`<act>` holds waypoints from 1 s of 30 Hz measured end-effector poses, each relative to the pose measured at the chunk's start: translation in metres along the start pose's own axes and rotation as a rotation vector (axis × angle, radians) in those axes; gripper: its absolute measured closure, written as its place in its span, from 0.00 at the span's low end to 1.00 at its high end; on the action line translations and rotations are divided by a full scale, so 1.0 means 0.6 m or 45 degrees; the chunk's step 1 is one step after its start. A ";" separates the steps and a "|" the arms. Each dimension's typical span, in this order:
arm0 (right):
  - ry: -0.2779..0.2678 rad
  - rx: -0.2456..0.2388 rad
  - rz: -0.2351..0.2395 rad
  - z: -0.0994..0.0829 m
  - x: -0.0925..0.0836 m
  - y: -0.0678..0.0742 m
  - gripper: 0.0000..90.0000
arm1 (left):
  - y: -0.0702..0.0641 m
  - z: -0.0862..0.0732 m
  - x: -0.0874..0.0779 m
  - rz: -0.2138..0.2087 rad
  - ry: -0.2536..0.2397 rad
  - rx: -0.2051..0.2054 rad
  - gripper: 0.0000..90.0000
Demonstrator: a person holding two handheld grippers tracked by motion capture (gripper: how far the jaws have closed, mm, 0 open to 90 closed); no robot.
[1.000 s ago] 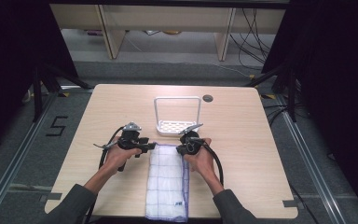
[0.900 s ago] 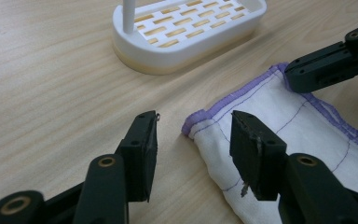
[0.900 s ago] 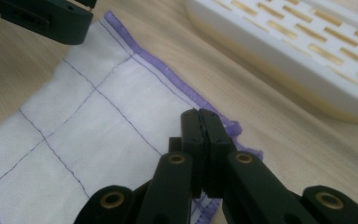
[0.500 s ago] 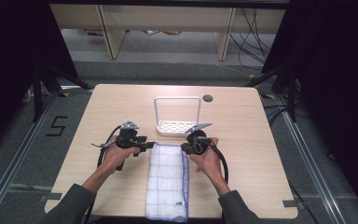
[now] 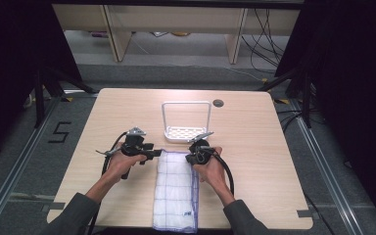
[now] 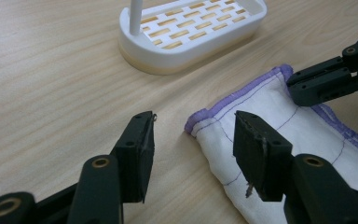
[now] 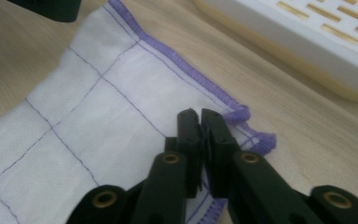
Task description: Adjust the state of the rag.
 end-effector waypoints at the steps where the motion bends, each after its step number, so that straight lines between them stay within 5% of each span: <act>1: 0.000 0.000 0.000 0.000 0.000 0.000 0.99 | 0.000 0.000 0.000 0.000 0.000 0.000 0.53; 10: -0.094 -0.008 -0.008 0.004 -0.063 -0.004 1.00 | 0.001 0.003 -0.004 -0.003 -0.033 -0.043 0.50; 20: 0.036 0.029 -0.019 -0.032 -0.015 -0.027 0.99 | -0.008 -0.003 0.008 -0.009 0.006 -0.032 0.48; 24: 0.009 0.048 -0.032 -0.026 -0.024 -0.031 0.86 | -0.007 -0.007 0.014 -0.001 0.042 -0.021 0.47; 26: 0.017 0.119 -0.050 -0.026 -0.032 -0.041 0.73 | -0.014 -0.008 0.022 -0.015 0.032 -0.052 0.45; 30: -0.011 0.138 -0.073 -0.020 -0.029 -0.053 0.65 | -0.022 -0.006 0.031 -0.010 0.050 -0.041 0.43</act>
Point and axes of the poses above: each handheld gripper's, and its own axes: x roughly forward along the jaws, z roughly out of its top, y roughly to its left, the point moved 4 cm from there along x, roughly forward along the jaws, and after that the axes turned 12 degrees about -x, right-handed, at the moved point
